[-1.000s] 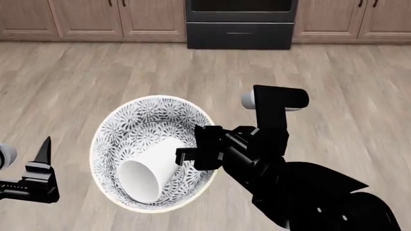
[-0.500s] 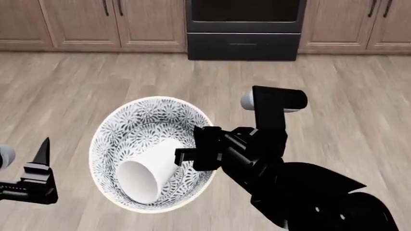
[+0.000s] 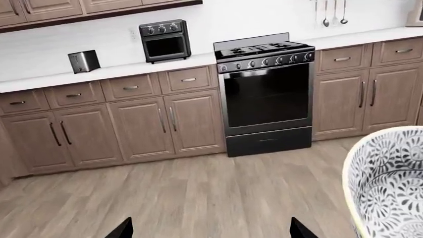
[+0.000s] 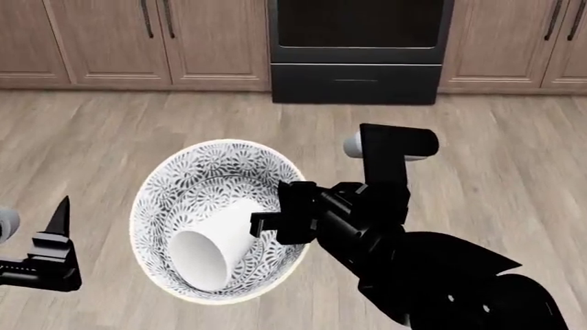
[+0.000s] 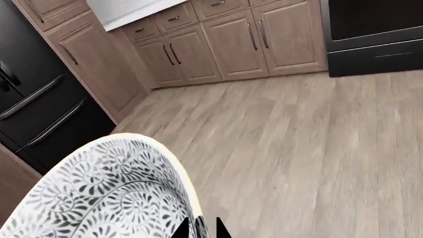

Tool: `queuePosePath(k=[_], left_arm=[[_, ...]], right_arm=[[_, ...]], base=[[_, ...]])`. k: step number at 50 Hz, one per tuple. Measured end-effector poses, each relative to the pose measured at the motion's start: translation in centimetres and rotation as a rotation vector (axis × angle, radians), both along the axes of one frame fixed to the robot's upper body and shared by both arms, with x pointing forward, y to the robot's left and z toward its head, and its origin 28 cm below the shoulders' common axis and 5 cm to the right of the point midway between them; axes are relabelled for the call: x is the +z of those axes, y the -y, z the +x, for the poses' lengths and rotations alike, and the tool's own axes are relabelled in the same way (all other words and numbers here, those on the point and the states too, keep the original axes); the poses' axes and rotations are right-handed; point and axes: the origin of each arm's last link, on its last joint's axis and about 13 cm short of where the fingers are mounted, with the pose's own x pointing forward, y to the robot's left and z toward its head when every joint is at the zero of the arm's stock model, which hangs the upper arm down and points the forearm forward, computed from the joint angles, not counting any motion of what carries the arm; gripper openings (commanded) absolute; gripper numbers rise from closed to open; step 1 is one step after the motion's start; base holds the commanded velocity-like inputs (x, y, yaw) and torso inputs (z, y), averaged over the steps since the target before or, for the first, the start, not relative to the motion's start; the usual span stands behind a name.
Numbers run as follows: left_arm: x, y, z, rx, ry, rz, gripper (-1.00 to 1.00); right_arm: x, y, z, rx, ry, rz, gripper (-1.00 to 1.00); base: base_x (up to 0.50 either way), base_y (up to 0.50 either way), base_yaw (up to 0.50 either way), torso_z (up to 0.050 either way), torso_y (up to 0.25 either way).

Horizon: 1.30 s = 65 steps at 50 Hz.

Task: Place the cup inside the bowl on the dining table and move the bowl to any counter.

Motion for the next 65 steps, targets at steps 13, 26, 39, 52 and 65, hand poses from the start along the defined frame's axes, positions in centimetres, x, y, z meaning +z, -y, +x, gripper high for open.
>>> queuePosePath(k=[13, 26, 39, 52, 65], left_arm=[[-0.03, 0.00, 0.06, 0.002, -0.001, 0.000, 1.00], [-0.01, -0.04, 0.01, 0.001, -0.001, 0.001, 1.00], [-0.02, -0.05, -0.01, 0.001, -0.001, 0.000, 1.00], [-0.04, -0.01, 0.02, 0.000, -0.002, 0.000, 1.00], [-0.06, 0.00, 0.04, 0.000, -0.002, 0.000, 1.00]], right_arm=[[0.27, 0.00, 0.11, -0.001, 0.005, -0.001, -1.00], [0.26, 0.06, 0.20, -0.006, 0.003, 0.002, -1.00], [0.21, 0.05, 0.18, -0.006, 0.002, 0.004, -1.00], [0.25, 0.16, 0.07, -0.009, 0.003, 0.006, -1.00], [0.38, 0.30, -0.03, -0.010, 0.005, 0.009, -1.00]], base=[[0.50, 0.17, 0.00, 0.001, 0.002], [0.50, 0.17, 0.00, 0.000, 0.002], [0.50, 0.17, 0.00, 0.000, 0.002], [0.50, 0.17, 0.00, 0.000, 0.002], [0.50, 0.17, 0.00, 0.001, 0.002]])
